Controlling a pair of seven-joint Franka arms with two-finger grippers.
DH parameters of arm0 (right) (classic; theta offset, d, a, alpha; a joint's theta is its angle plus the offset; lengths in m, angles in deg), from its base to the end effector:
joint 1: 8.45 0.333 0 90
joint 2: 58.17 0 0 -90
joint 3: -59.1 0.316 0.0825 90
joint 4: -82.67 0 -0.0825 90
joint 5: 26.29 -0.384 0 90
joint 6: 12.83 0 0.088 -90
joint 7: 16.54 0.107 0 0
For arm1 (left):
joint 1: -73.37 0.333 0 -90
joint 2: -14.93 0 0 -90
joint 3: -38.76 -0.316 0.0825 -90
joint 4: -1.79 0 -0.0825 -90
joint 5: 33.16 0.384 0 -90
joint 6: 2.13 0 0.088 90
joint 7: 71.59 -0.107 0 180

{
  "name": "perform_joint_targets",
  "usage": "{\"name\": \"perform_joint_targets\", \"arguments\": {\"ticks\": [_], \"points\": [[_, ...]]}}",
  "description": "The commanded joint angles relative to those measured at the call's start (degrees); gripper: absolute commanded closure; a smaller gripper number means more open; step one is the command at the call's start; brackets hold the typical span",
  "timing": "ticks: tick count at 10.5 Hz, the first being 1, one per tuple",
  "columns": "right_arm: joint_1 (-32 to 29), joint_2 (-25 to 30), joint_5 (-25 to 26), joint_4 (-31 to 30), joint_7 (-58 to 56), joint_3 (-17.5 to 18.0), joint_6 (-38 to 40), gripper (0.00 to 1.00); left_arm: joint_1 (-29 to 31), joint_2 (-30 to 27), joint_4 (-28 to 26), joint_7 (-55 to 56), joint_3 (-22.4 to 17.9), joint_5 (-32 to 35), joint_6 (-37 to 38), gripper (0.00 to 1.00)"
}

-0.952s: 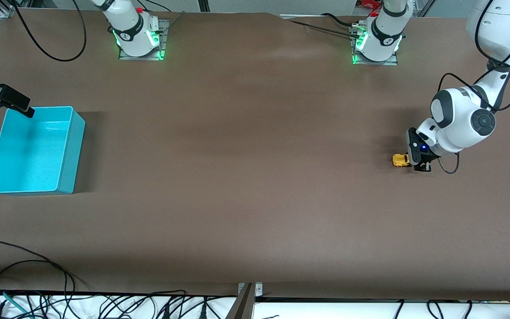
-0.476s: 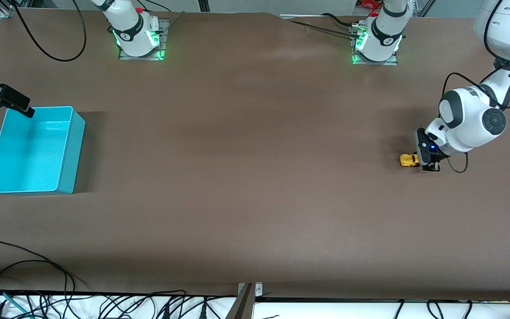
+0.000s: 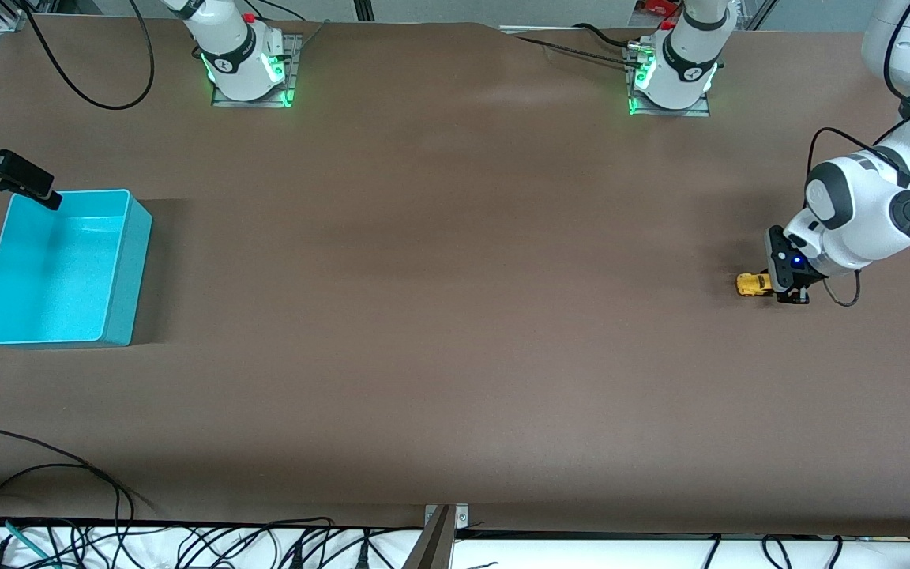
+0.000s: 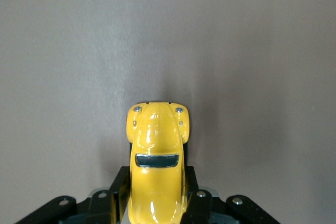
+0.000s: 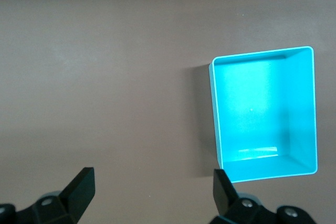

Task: Wind up and store yellow beetle car

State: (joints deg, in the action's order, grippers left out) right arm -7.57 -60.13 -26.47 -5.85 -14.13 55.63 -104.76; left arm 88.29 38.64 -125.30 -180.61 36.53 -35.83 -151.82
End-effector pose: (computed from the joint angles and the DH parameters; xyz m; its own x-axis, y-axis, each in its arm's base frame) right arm 0.5681 -0.0248 0.6206 0.9959 -0.0872 0.0253 -0.0871 -0.9962 -0.0021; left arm 0.5231 0.1630 0.1857 0.0048 -0.9999 0.0129 -0.9999 -0.0046 0.0156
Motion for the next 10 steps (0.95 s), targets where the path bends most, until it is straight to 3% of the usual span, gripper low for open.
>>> {"name": "perform_joint_targets", "arguments": {"ticks": [1, 7, 8, 9, 10], "points": [[-0.1, -0.2, -0.4, 1.0, 0.3, 0.1, 0.3, 0.00, 0.5, 4.0, 0.2, -6.4, -2.9, -1.9, -0.1, 1.00], [-0.1, -0.2, -0.4, 1.0, 0.3, 0.1, 0.3, 0.00, 1.3, 4.8, 1.6, -9.0, -5.0, -2.0, -0.2, 1.00], [-0.1, -0.2, -0.4, 0.9, 0.3, 0.1, 0.3, 0.00, 1.3, 4.8, 1.7, -8.7, -5.0, -2.0, -0.2, 0.61], [-0.1, -0.2, -0.4, 1.0, 0.3, 0.1, 0.3, 0.00, 1.2, 4.4, 2.1, -8.6, -4.9, -2.1, 0.0, 0.01], [-0.1, -0.2, -0.4, 0.9, 0.3, 0.1, 0.3, 0.00, 1.0, 4.4, 2.5, -8.1, -4.9, -3.4, 0.5, 0.00]]}}
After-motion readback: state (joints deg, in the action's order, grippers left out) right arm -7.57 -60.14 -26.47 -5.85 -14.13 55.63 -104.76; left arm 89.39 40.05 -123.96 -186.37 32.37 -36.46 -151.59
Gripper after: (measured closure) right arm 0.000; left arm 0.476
